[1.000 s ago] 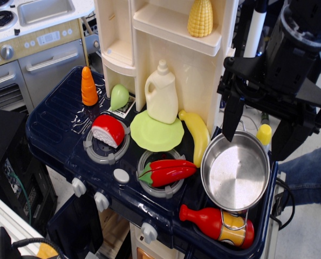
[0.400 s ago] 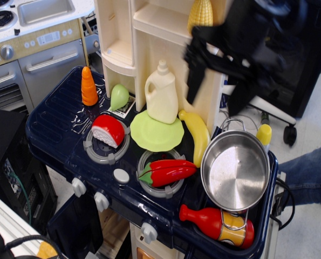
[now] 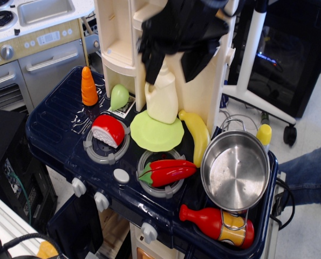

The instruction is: Put sushi in pot or pan

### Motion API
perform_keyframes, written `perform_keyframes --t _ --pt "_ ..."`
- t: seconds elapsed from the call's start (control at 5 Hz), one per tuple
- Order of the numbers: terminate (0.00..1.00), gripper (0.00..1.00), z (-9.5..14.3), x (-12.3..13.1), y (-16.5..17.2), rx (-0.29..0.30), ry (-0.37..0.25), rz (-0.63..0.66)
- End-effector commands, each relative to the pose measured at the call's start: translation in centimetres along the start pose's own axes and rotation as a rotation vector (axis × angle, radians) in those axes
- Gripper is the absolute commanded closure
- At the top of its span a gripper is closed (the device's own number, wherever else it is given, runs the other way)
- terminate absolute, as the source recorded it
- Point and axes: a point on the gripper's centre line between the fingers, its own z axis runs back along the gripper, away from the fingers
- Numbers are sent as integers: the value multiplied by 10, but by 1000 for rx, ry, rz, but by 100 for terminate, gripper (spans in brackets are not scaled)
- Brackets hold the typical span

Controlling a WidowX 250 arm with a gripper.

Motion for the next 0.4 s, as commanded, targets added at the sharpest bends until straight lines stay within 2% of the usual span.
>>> perform_keyframes --t 0.0,0.2 --pt "0 0 -37 10 11 65 211 149" --pt "0 0 -60 17 20 39 248 147"
